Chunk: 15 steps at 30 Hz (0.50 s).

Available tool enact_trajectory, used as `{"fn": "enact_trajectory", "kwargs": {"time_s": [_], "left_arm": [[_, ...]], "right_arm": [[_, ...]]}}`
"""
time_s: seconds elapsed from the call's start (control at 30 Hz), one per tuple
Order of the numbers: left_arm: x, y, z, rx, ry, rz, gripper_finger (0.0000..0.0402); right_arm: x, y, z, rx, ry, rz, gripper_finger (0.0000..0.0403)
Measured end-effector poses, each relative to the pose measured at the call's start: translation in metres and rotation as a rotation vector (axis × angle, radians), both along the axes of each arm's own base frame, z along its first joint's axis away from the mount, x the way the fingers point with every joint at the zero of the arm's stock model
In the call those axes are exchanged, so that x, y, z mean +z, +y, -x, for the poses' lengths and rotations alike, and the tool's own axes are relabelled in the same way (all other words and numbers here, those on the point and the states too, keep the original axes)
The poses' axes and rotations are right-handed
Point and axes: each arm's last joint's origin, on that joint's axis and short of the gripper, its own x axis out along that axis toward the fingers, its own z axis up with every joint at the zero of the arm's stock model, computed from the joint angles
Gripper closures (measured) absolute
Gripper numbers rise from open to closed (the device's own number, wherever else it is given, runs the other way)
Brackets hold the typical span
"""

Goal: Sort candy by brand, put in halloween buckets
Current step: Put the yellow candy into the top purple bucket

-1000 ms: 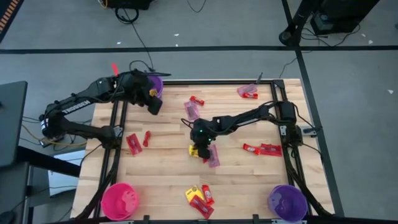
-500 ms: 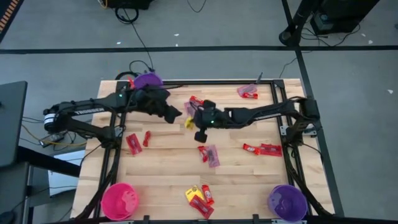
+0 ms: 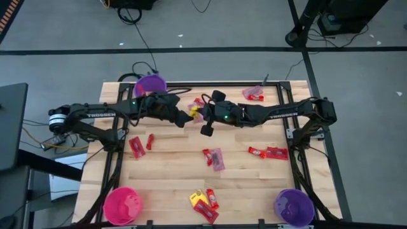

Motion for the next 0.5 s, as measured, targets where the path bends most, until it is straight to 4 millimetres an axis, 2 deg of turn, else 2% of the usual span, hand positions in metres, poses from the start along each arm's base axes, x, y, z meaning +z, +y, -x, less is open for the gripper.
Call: {"fn": "enact_trajectory", "kwargs": {"time_s": [0.1, 0.23, 0.27, 0.5], "left_arm": [[-0.0020, 0.0005, -0.0012, 0.006, 0.009, -0.002, 0.0275], [0.0015, 0.0011, -0.0032, -0.005, -0.029, -0.038, 0.0377], [0.0027, 0.0012, -0.0039, -0.007, -0.043, -0.044, 0.0388], [0.0066, 0.0025, -0.0051, -0.017, -0.072, -0.072, 0.0398]], "right_arm": [[0.0005, -0.0004, -0.0001, -0.011, -0.003, 0.010, 0.0395], [0.0003, -0.0015, 0.0002, -0.016, 0.000, 0.012, 0.0395], [0.0002, -0.0014, 0.0003, -0.017, 0.001, 0.012, 0.0395], [-0.0002, -0.0071, 0.0005, 0.004, 0.002, -0.007, 0.0394]]}}
